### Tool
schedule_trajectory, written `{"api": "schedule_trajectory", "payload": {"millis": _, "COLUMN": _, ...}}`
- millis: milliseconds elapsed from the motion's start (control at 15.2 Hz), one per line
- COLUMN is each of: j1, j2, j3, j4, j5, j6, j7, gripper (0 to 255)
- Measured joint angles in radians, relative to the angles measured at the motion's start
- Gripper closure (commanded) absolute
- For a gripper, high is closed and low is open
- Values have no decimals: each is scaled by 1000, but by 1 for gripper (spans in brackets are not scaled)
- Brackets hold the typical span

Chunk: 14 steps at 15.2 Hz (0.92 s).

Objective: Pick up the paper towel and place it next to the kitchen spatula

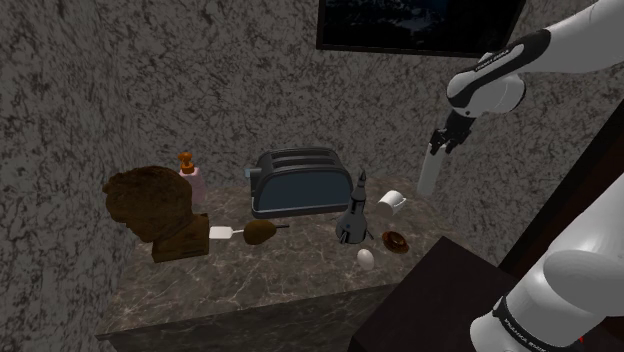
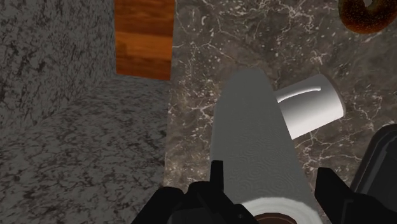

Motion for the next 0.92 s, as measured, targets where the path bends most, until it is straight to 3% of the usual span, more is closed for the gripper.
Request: {"api": "schedule_trajectory", "payload": {"millis": 924, "j1": -10, "j2": -103, "j3": 24, "j4": 100, "j5": -84, "j6": -185, "j7": 68, "gripper": 255}}
